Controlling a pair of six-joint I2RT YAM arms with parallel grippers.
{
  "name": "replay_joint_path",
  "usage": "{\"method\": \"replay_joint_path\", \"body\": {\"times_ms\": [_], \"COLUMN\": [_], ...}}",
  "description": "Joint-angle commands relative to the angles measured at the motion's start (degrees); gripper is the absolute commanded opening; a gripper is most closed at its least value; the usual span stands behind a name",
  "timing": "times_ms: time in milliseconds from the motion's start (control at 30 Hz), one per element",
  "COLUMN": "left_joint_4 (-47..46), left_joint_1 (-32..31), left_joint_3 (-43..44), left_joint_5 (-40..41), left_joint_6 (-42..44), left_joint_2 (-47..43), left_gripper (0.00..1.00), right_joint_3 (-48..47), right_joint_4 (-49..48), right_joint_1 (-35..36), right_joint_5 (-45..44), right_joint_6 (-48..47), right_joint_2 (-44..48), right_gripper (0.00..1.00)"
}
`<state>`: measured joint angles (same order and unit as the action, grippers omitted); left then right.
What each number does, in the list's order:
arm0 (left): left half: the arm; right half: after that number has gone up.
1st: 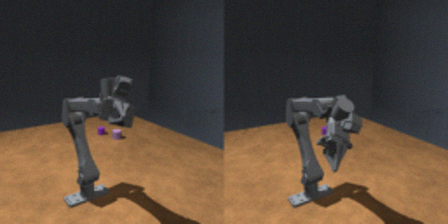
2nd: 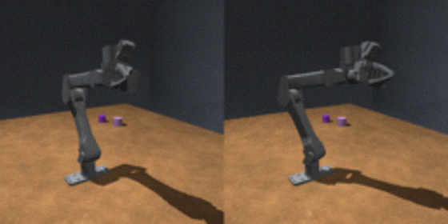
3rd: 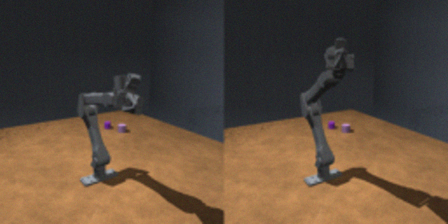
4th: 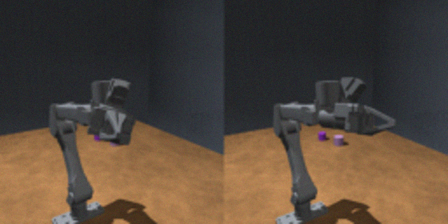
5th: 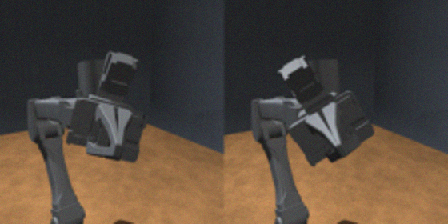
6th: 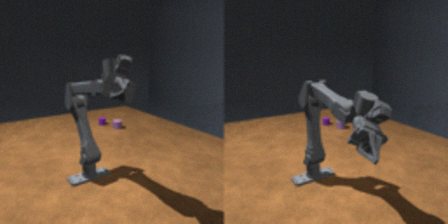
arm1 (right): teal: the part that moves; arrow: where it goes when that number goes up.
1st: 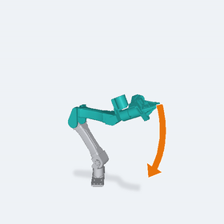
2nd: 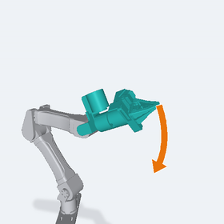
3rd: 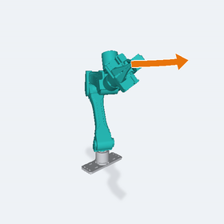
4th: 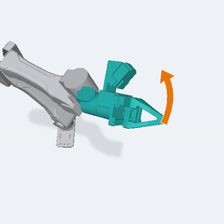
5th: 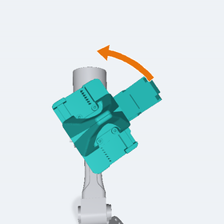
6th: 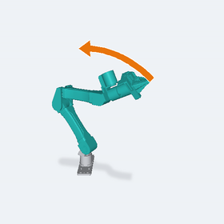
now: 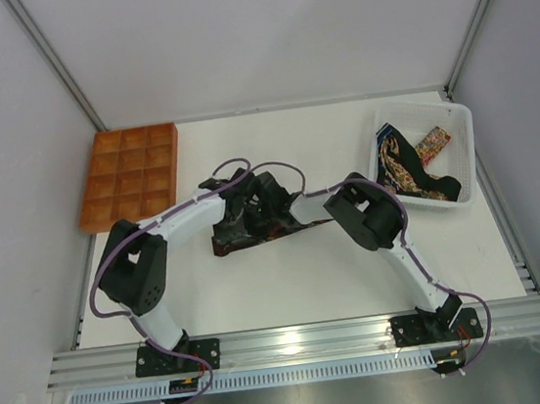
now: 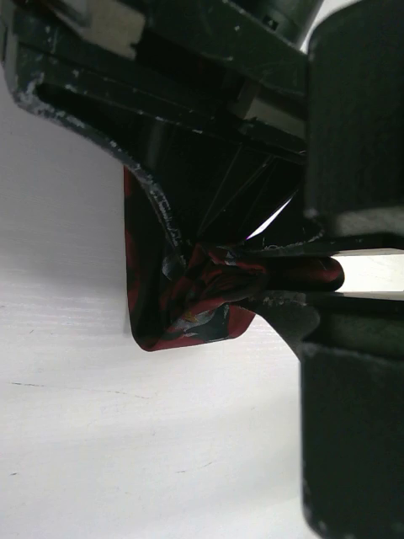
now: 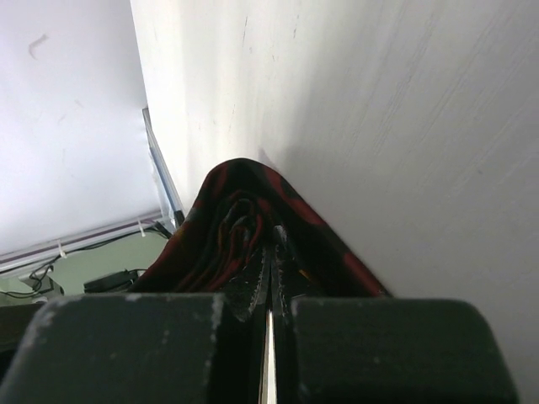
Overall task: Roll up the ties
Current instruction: Roll the tie
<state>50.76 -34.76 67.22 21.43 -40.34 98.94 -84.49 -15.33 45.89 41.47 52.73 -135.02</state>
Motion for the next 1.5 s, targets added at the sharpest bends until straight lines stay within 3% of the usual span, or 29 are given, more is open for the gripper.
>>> {"method": "replay_joint_path", "body": {"times_ms": [0,200,300,333,367,533,567,767,1000,1167,1333,1467], "left_joint_4": [-4.1,-4.4,-5.2,-5.6,-6.1,-9.5,-9.9,-12.4,-10.5,-6.6,-5.2,-4.3], "left_joint_1": [-0.4,-0.5,-0.5,-0.5,-0.5,-0.5,-0.5,-0.4,0.5,4.4,9.0,10.8], "left_joint_3": [1.4,1.2,1.2,1.1,0.9,-0.4,-0.8,-3.1,-6.0,-6.8,-6.9,-6.9], "left_joint_5": [-1.0,-1.0,-1.5,-1.8,-2.4,-6.0,-6.4,-10.8,-12.6,-13.3,-12.2,-12.4], "left_joint_6": [0.3,0.4,0.8,0.9,1.3,2.4,2.5,3.3,4.7,5.8,8.0,9.1], "left_joint_2": [1.9,3.1,3.2,3.2,2.9,0.0,-1.6,-9.5,-25.5,-36.9,-44.3,-46.4], "left_gripper": [0.05,0.01,0.06,0.12,0.25,0.54,0.64,0.76,0.83,0.81,0.77,0.77], "right_joint_3": [2.3,10.0,12.7,13.0,13.2,13.6,13.6,13.9,9.0,4.1,-11.4,-20.7], "right_joint_4": [0.3,0.2,1.0,1.5,2.4,8.8,9.5,11.6,18.0,19.2,27.6,32.2], "right_joint_1": [-0.1,-4.2,-6.9,-7.6,-8.2,-10.4,-10.5,-10.9,-8.7,-3.8,0.0,1.0], "right_joint_5": [-2.5,-4.6,-4.2,-4.3,-4.7,-6.4,-6.8,-6.6,-7.8,-15.7,-31.3,-35.3], "right_joint_6": [-1.4,-2.5,-3.8,-4.4,-5.2,-11.3,-12.2,-14.5,-17.6,-16.1,-15.5,-15.1], "right_joint_2": [3.6,11.4,14.6,15.2,15.9,18.9,19.2,20.3,20.6,18.5,9.5,2.5], "right_gripper": [0.0,0.0,0.0,0.0,0.0,0.0,0.0,0.0,0.0,0.0,0.0,0.0]}}
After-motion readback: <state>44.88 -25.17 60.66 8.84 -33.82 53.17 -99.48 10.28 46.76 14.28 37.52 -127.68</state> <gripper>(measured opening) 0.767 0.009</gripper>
